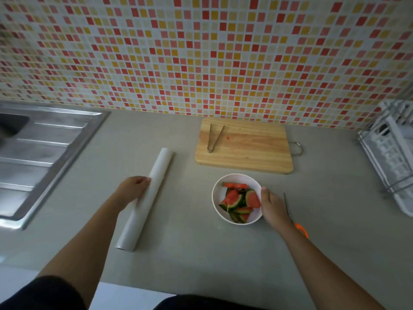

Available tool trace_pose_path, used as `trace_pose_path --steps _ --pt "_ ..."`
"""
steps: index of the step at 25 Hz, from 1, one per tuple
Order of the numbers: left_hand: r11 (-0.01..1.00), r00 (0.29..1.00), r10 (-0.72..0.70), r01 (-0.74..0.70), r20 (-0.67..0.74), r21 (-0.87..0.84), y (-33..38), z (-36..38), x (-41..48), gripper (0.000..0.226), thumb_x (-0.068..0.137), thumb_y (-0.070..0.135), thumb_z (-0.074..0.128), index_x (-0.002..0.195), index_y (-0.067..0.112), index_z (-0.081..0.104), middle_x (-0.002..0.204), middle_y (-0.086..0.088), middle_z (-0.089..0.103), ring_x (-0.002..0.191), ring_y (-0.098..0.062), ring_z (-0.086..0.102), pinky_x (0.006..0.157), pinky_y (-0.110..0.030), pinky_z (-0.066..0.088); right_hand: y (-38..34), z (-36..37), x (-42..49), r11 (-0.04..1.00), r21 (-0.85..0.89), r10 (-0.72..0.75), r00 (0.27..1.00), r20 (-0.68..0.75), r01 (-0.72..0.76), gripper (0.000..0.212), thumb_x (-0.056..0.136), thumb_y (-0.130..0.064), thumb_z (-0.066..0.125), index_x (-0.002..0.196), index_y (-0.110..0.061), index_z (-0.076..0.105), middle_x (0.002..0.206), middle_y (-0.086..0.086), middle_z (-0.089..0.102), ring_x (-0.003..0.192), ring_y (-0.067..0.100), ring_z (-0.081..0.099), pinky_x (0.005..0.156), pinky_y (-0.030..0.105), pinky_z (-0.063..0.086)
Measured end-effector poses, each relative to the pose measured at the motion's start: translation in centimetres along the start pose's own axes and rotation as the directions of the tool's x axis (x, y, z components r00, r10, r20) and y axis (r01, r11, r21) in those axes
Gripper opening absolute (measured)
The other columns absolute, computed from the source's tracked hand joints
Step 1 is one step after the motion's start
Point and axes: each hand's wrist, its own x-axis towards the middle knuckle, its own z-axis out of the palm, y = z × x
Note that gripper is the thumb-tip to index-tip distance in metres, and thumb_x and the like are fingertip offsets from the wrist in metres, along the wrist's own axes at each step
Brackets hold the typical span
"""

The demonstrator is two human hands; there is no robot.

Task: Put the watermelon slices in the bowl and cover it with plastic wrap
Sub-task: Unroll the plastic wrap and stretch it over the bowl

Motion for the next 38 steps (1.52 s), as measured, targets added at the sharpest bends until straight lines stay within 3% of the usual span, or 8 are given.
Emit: trace_pose_path --steps 6,10,15,18,21,29,34,38 --pt "0.98 0.993 0.069 -0.085 0.096 0.178 1.6 0.7 0.1 0.051 0.094 0.043 0.049 0.097 -0.006 0.063 0.091 -0.014 0.062 0.083 -0.026 0.057 0.076 -0.034 0.043 0.3 -0.3 0.0 0.999 -0.034 0.01 1.0 0.02 -0.01 0.047 0.097 -0.043 0.025 0.096 -0.014 0.062 0.105 0.017 0.064 0.108 0.033 0.056 0.079 0.031 0.036" --pt "0.91 0.956 0.206 -0.108 0.211 -0.4 5.2 0.9 -2.7 0.028 0.097 0.03 0.051 0.098 0.007 0.067 0.09 -0.006 0.068 0.086 -0.021 0.062 0.075 -0.031 0.052 -0.7 -2.0 -0.2 0.962 -0.123 -0.252 0.967 -0.048 0.245 0.046 0.097 -0.038 0.032 0.135 -0.016 0.045 0.139 0.006 0.048 0.131 0.025 0.04 0.107 0.034 0.028" --pt "0.726 0.836 0.501 -0.266 0.223 -0.634 15.5 3.7 -6.5 0.027 0.097 0.029 0.05 0.11 0.012 0.067 0.094 -0.002 0.073 0.086 -0.016 0.069 0.068 -0.026 0.055 -10.2 -4.9 0.7 0.88 0.128 -0.44 0.887 -0.14 0.457 0.026 0.093 -0.028 0.05 0.113 -0.017 0.064 0.111 -0.003 0.065 0.095 0.004 0.059 0.083 0.011 0.042" --pt "0.657 0.785 0.582 -0.301 0.211 -0.691 18.5 5.2 -8.1 0.028 0.097 0.028 0.049 0.112 0.011 0.066 0.091 0.002 0.073 0.086 -0.013 0.068 0.068 -0.023 0.054 -15.3 -7.1 0.6 0.838 0.375 -0.391 0.916 -0.095 0.397 0.018 0.09 -0.041 0.052 0.097 -0.032 0.065 0.098 -0.012 0.068 0.081 0.003 0.066 0.079 0.02 0.051" --pt "0.607 0.75 0.636 -0.34 0.183 -0.718 19.5 6.1 -9.1 0.024 0.096 0.029 0.051 0.108 0.018 0.069 0.093 0.003 0.073 0.089 -0.013 0.069 0.07 -0.023 0.054 -16.8 -8.5 -0.3 0.824 0.409 -0.396 0.915 -0.082 0.393 0.009 0.084 -0.045 0.06 0.085 -0.037 0.065 0.09 -0.009 0.07 0.073 0.005 0.069 0.07 0.021 0.055" --pt "0.582 0.723 0.682 -0.444 0.113 -0.681 20.5 7.5 -11.0 0.025 0.096 0.033 0.05 0.114 0.026 0.065 0.103 0.003 0.069 0.098 -0.018 0.066 0.082 -0.035 0.057 -15.6 -9.1 -1.0 0.768 0.534 -0.352 0.929 -0.109 0.354 0.004 0.081 -0.02 0.069 0.077 -0.02 0.069 0.076 0.0 0.072 0.075 0.011 0.07 0.065 0.019 0.052" --pt "0.594 0.811 0.584 -0.401 0.031 -0.697 22.1 8.5 -12.4 0.028 0.098 0.033 0.044 0.106 0.016 0.065 0.11 -0.02 0.062 0.095 -0.026 0.061 0.088 -0.048 0.05 -15.9 -9.5 -0.8 0.765 0.561 -0.328 0.941 -0.084 0.316 0.011 0.084 -0.019 0.065 0.074 -0.023 0.068 0.068 -0.007 0.071 0.073 0.006 0.068 0.068 0.021 0.051" --pt "0.624 0.805 0.539 -0.579 -0.248 -0.525 22.6 9.7 -13.9 0.034 0.095 0.048 0.041 0.089 0.026 0.066 0.079 0.0 0.065 0.071 -0.007 0.061 0.062 -0.024 0.049 -16.0 -8.8 -1.0 0.778 0.54 -0.259 0.947 -0.191 0.321 0.015 0.085 -0.021 0.06 0.071 -0.022 0.064 0.066 -0.005 0.067 0.073 0.014 0.065 0.077 0.034 0.054"
